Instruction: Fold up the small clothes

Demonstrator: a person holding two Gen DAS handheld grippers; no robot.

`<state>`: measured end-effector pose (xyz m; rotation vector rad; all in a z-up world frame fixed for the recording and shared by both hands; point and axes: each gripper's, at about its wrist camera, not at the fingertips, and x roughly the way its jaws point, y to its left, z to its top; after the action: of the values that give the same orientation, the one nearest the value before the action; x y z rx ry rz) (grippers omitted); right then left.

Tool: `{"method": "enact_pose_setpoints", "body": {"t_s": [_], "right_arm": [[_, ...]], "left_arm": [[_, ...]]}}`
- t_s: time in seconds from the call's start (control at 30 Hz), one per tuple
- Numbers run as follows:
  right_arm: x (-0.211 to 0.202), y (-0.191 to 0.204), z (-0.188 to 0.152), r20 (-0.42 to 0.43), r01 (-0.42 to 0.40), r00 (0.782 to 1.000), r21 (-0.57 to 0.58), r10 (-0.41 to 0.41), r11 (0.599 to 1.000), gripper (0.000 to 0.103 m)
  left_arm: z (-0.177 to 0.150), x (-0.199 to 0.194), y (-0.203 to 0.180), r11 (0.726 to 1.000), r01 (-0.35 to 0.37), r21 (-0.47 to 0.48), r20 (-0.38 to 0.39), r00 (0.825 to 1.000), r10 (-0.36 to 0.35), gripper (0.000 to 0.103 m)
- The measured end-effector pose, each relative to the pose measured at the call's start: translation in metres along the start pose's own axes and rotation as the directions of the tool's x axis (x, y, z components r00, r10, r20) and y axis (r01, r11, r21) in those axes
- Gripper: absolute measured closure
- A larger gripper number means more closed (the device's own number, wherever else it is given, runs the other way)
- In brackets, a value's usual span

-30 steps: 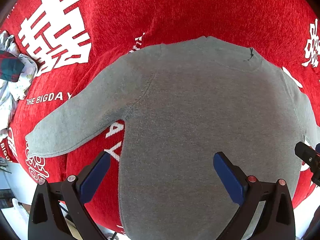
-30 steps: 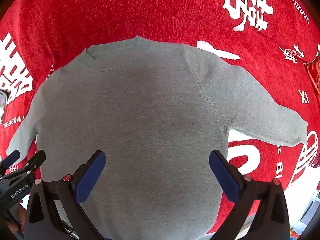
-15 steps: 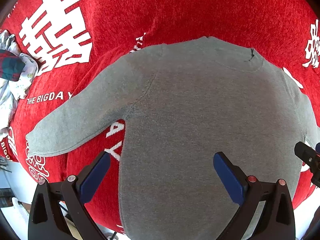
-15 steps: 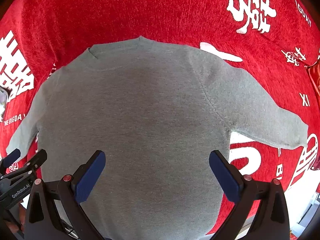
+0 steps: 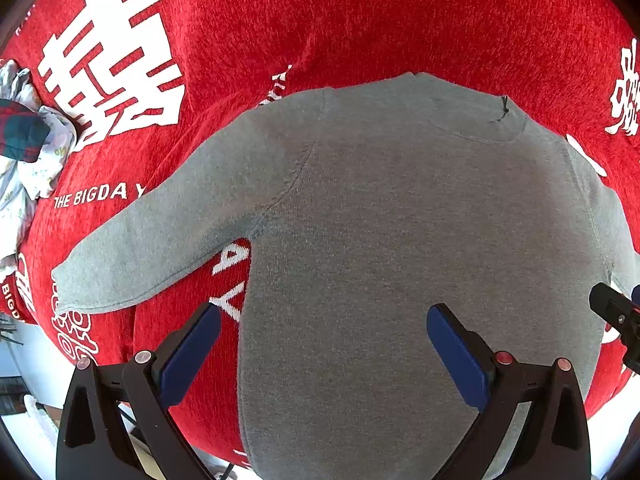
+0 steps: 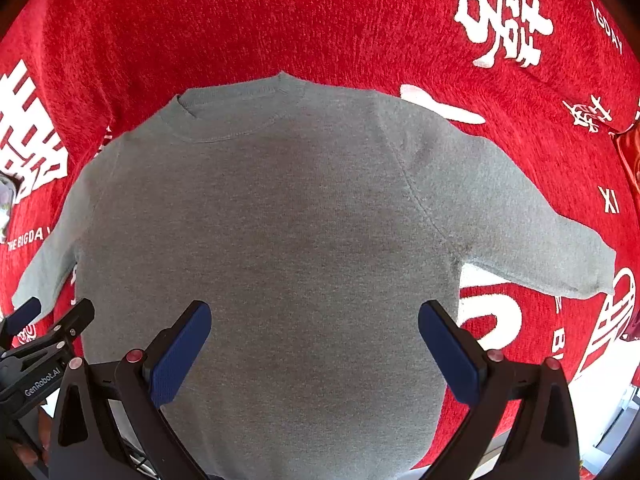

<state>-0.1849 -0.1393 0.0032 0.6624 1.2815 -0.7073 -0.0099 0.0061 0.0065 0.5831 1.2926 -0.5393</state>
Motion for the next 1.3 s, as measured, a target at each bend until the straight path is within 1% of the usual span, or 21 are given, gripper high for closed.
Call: {"method": "enact_pose_setpoints", "body": {"t_s": [0.53,0.8,0.93,1.0,1.07,1.13,1.2,1.27,1.3], "right_arm": [[-0.002,0.007,-0.001,-0.012,0.008,1.0,-0.002,-0.008,1.0,0.0],[-0.001,0.025,0.0,-0.014,0.012,1.0,-0.02,-0.012,1.0,0.0],[-0.002,0.039,-0.002,-0.005,0.001,1.0,-0.052,-0.001,0.999,0.0],[-0.002,0.05,-0.002,-0.001,-0.037,0.999,-0.08,0.037,0.996,0.0],[0.0,0.065,-0.005,-0.004,-0.082,0.997,-0.113,0.082,0.99,0.0],[0.003,0.077,-0.007,-0.021,-0.111,0.994,-0.139,0.11,0.984,0.0],[0.008,0.095,-0.01,-0.048,-0.137,0.99,-0.173,0.13,0.975,0.0],[0.013,0.115,-0.015,-0.08,-0.159,0.986,-0.211,0.145,0.964,0.0],[0.015,0.122,-0.015,-0.084,-0.151,0.987,-0.225,0.135,0.963,0.0]], "left_arm": [[-0.003,0.001,0.008,1.0,0.014,-0.02,-0.002,1.0,-0.014,0.0],[-0.005,0.004,0.023,0.999,0.017,-0.043,0.005,1.0,-0.017,0.0],[-0.007,0.005,0.034,0.998,0.034,-0.062,0.01,0.999,-0.033,0.0],[-0.009,0.007,0.044,0.995,0.056,-0.082,0.016,0.998,-0.055,0.0],[-0.012,0.012,0.065,0.985,0.105,-0.14,0.028,0.994,-0.102,0.0],[-0.017,0.02,0.089,0.971,0.13,-0.199,0.039,0.991,-0.125,0.0],[-0.025,0.033,0.123,0.952,0.139,-0.272,0.049,0.99,-0.131,0.0],[-0.034,0.047,0.157,0.926,0.146,-0.349,0.059,0.989,-0.133,0.0],[-0.037,0.053,0.169,0.914,0.147,-0.377,0.063,0.989,-0.133,0.0]]}}
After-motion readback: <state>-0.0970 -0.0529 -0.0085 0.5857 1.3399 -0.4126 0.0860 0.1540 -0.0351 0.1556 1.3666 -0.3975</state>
